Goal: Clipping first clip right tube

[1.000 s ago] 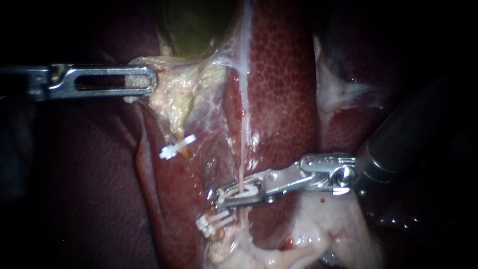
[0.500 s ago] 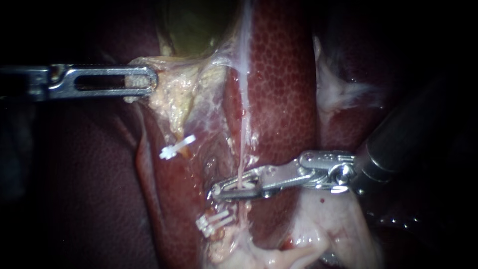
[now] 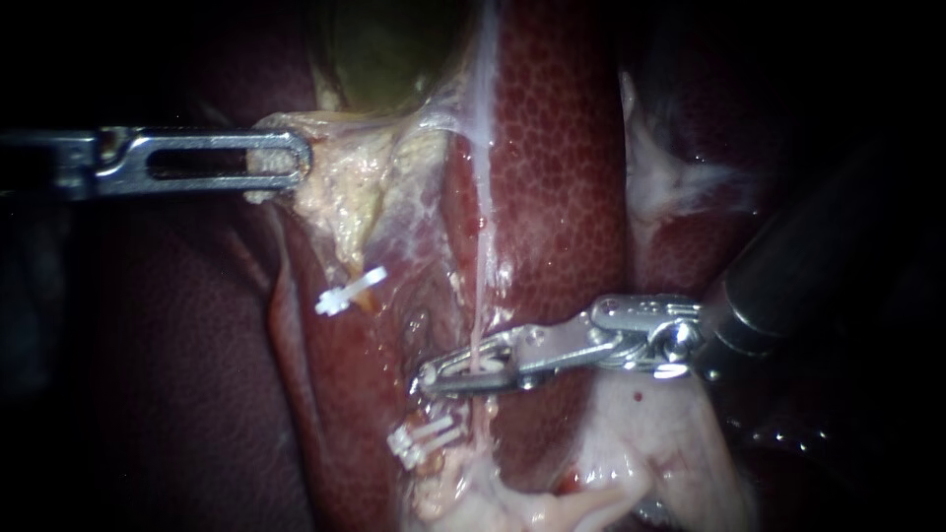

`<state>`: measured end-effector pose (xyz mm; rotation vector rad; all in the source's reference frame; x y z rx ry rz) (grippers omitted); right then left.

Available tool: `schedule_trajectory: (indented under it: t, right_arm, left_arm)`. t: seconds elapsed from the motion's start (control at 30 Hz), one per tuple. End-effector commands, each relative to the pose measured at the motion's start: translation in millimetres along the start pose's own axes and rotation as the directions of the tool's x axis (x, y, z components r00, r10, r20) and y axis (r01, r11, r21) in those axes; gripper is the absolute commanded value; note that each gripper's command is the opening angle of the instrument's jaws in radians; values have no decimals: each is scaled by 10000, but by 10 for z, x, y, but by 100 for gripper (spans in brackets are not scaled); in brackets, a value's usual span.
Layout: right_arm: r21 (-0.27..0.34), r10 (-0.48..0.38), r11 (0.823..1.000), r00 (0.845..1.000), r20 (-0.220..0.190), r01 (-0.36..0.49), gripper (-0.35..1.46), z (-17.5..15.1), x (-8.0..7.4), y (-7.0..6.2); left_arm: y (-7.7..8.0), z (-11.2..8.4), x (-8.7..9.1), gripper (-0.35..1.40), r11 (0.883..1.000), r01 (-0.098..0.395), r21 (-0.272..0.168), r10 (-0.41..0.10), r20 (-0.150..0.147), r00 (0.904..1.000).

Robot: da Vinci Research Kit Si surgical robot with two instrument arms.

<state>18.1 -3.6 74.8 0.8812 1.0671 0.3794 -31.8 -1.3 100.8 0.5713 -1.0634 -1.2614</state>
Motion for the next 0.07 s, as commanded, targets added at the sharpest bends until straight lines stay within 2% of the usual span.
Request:
schedule_trajectory:
  t: [0.03,0.07]
  right_arm:
    - [5,16,10000,10000,-8,-16,-35,0,0,0]
    - [8,14,10000,10000,-6,-14,-35,0,0,0]
  left_arm:
    - [0,0,0,-35,10000,1,-1,-1,0,10000]
    - [0,0,0,-35,10000,1,-1,-1,0,10000]
